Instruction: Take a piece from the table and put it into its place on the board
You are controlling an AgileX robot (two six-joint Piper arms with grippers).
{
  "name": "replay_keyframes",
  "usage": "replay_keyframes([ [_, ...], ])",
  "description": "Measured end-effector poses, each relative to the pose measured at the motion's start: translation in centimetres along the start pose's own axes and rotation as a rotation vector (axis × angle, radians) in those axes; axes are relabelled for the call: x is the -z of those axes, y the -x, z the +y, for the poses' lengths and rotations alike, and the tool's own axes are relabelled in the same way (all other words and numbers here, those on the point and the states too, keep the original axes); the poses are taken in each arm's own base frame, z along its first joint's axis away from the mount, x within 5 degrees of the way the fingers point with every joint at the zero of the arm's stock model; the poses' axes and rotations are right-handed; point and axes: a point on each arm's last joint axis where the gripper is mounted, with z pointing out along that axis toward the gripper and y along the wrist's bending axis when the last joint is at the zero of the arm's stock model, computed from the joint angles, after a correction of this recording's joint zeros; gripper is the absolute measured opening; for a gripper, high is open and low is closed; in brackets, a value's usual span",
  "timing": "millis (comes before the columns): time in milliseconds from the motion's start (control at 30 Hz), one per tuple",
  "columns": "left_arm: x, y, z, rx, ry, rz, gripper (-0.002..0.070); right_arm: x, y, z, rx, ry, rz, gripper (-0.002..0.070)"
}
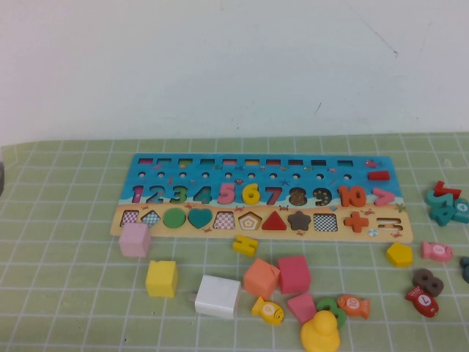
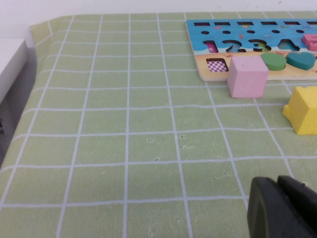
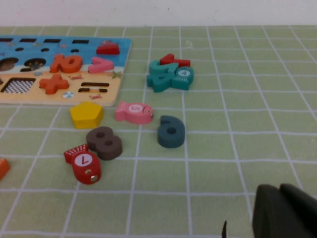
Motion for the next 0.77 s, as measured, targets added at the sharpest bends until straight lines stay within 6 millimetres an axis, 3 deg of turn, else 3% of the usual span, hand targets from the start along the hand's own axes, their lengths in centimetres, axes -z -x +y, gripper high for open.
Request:
replay_keyframes([
  [767,0.00,0.00,0.00,0.000,0.000,0.000,-0.0002,0.00,-0.07,-0.02,-0.019,-0.002,0.008,-0.0002],
])
